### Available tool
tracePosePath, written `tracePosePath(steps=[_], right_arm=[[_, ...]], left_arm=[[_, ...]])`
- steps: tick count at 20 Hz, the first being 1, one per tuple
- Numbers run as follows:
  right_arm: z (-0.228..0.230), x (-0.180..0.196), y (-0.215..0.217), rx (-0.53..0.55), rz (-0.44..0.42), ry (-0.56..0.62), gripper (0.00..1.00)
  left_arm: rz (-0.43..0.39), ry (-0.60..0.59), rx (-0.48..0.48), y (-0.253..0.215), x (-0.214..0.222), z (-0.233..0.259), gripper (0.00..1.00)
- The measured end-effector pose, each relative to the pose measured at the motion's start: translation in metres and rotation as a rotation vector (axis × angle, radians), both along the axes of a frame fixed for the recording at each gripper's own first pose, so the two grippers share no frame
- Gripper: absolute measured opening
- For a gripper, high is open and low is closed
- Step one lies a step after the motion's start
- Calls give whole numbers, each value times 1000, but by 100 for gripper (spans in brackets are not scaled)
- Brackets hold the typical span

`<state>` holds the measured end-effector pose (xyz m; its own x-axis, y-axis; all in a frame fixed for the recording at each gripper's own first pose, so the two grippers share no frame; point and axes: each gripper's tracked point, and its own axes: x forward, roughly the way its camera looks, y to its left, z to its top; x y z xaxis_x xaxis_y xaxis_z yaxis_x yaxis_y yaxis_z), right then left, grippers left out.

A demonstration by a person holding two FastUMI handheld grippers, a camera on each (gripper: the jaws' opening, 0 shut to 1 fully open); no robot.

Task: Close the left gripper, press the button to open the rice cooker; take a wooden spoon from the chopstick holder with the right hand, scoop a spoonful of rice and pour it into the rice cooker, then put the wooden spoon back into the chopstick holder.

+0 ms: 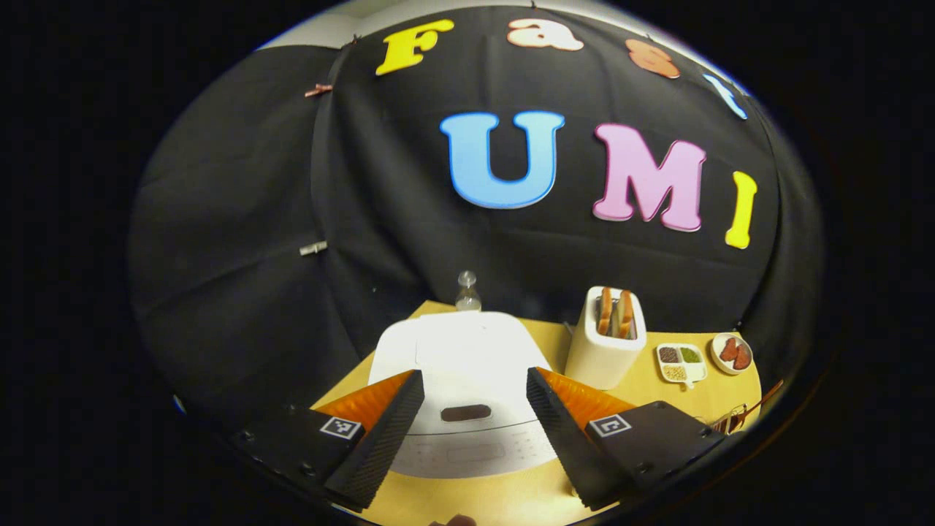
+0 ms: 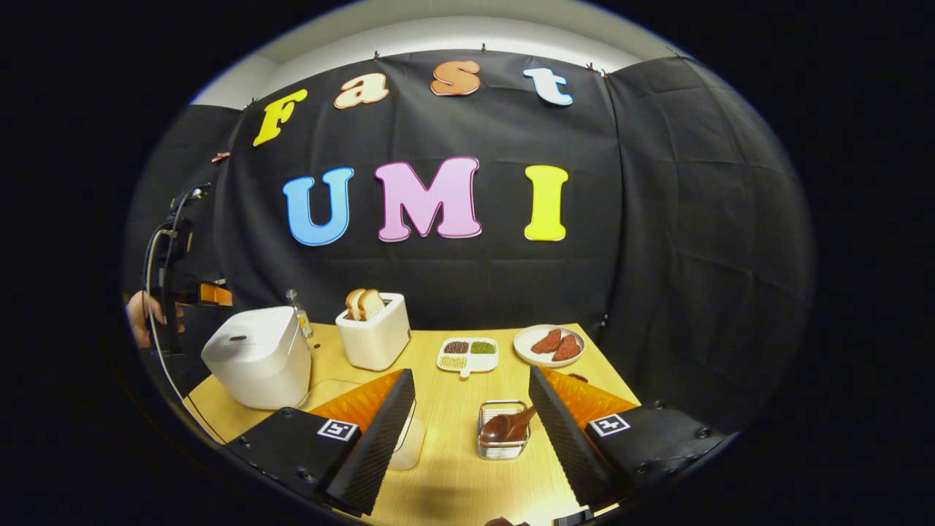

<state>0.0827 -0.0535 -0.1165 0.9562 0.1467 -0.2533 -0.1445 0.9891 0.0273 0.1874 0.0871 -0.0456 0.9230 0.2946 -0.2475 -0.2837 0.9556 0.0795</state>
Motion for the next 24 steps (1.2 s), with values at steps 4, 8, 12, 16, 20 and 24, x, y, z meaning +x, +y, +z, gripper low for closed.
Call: tracePosePath(steps=[4,8,12,16,20,24], right_arm=[[33,9,-3,14,-20,-50,98],[52,-4,-19,9,-70,-70,99],[59,-31,-19,-10,-71,-74,98],[62,-57,-5,-15,-23,-45,98],[59,-72,6,-30,38,-3,98],[64,-81,12,-56,48,-17,98]], left_arm=[[-94,-77,-40,-44,-48,34,98],[-149,-138,-44,-68,-96,54,98],[-236,-127,-54,-91,-130,51,97],[-242,-128,-90,-95,-154,50,96],[-240,-116,-106,-90,-163,37,96],[-252,-106,-164,-79,-163,30,96]])
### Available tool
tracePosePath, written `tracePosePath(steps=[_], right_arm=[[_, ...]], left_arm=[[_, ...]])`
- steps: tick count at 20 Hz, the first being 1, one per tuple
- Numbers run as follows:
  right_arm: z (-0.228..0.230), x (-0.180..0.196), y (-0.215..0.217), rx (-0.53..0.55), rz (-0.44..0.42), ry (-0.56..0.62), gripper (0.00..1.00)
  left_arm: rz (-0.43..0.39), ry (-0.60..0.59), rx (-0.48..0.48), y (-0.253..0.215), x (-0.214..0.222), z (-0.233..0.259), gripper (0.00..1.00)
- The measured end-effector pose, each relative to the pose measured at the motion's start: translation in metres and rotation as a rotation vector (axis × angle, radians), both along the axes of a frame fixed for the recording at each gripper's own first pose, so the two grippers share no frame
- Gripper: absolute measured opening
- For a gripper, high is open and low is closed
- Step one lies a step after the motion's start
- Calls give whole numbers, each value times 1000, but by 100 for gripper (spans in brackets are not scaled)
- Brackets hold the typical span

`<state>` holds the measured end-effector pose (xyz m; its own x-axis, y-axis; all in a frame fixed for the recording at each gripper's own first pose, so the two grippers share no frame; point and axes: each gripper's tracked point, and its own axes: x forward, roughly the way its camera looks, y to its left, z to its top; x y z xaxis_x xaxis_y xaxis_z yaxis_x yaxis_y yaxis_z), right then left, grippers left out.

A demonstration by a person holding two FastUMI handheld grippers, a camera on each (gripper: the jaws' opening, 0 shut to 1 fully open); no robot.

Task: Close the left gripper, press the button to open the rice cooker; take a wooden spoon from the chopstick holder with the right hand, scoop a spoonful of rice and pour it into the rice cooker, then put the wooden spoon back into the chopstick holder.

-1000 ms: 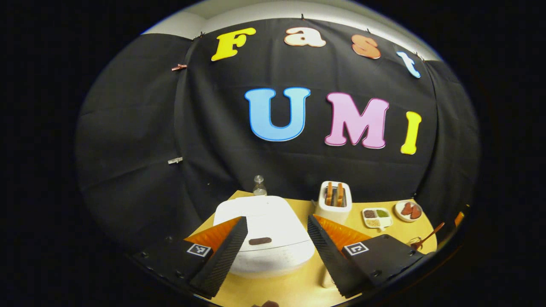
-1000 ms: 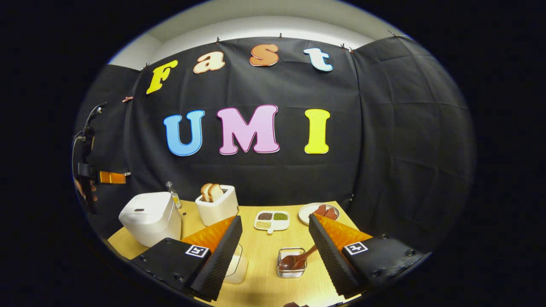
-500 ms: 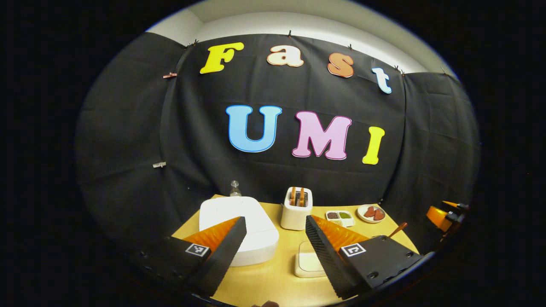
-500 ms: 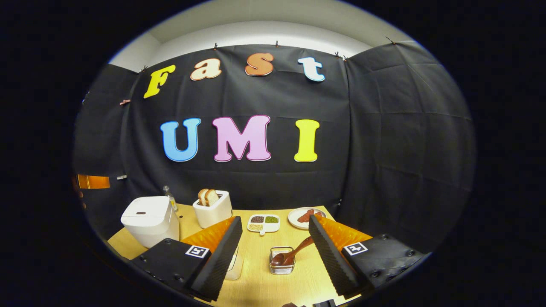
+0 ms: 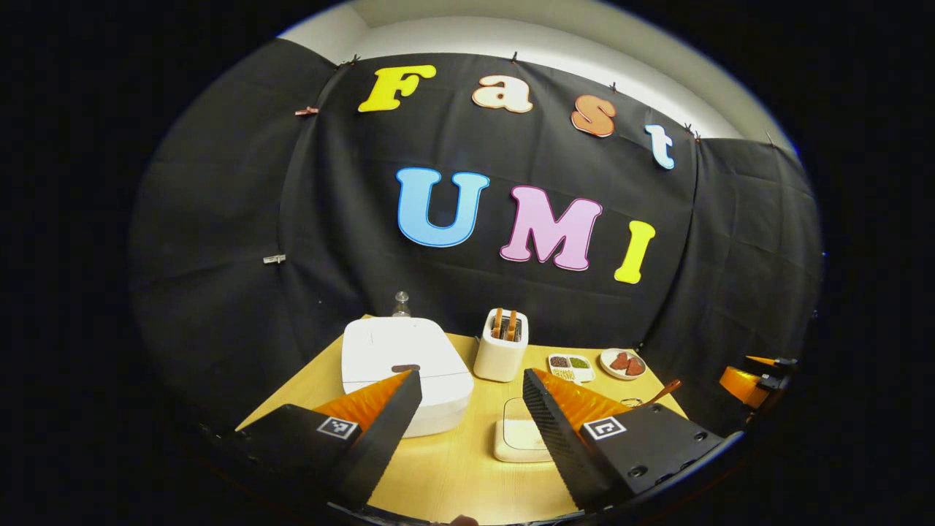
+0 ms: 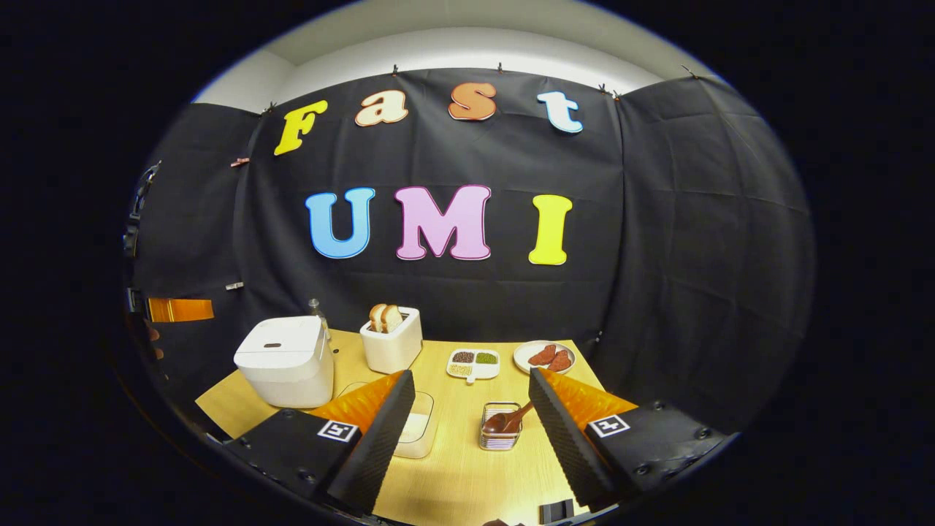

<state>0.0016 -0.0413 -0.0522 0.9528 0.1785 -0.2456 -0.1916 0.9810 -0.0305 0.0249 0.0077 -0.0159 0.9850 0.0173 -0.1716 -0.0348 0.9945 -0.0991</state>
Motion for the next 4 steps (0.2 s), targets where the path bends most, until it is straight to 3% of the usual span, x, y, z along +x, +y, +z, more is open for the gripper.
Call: tracePosePath(steps=[4], right_arm=[[8,-5,13,-16,-1,-26,98]], left_arm=[[-3,-14,25,18,-1,1,95]])
